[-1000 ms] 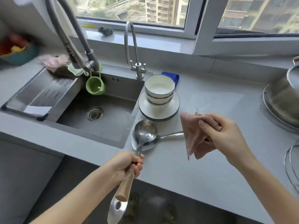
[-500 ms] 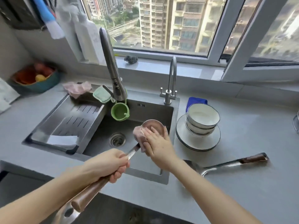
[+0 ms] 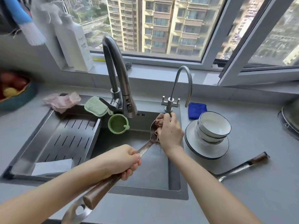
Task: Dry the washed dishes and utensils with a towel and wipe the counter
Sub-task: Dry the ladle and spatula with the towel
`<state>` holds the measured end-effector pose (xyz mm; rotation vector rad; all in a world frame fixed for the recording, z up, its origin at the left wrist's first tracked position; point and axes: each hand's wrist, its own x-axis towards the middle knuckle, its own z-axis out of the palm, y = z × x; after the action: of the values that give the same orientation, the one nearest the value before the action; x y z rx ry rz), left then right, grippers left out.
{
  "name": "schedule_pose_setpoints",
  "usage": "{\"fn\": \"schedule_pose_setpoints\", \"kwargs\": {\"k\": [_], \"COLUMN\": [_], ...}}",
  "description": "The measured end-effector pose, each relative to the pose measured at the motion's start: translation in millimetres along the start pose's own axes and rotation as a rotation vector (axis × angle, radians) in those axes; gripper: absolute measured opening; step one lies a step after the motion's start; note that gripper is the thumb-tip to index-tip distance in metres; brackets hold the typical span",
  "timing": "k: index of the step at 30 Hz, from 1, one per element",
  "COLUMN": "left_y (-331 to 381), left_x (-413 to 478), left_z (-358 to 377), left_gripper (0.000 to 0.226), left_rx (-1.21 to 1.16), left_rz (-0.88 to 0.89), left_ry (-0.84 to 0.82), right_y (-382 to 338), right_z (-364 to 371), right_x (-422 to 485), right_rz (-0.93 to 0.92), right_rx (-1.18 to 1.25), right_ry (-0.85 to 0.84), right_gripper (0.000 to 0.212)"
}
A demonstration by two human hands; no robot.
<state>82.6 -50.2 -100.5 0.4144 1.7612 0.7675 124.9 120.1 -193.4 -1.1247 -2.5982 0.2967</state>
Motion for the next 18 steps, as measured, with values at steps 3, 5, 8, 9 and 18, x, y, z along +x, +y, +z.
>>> {"fn": "schedule_pose_setpoints", "kwargs": {"k": [3, 5, 8, 9, 18], "left_y": [-1.6, -3.7, -8.6, -11.7, -18.1], "left_x": [3.2, 5.4, 11.9, 15.5, 46.8], "left_z": [-4.3, -5.4, -7.2, -8.7, -30.3], "left_gripper": [0.028, 0.027, 0.026, 0.024, 0.024], "left_rx": [-0.04, -0.023, 0.071, 0.14, 0.834], "left_rz": [0.01, 0.001, -0.002, 0.018, 0.269], "left_ry": [-0.013, -0.026, -0.02, 0.014, 0.443], "right_y": [4.3, 8.1, 22.3, 29.7, 40.6], "right_z": [1.8, -1.5, -9.9, -14.6, -74.5], "right_x": [1.4, -0.8, -13.4, -17.2, -28.2], "right_rz": [0.028, 0.084, 0.346, 0.487, 0.232], "right_rx": [0.146, 0.269, 0.557, 0.665, 0.955], "right_ry": [0.124, 0.152, 0.205, 0.221, 0.397], "right_gripper": [0.037, 0.033, 0.027, 0.024, 0.011]}}
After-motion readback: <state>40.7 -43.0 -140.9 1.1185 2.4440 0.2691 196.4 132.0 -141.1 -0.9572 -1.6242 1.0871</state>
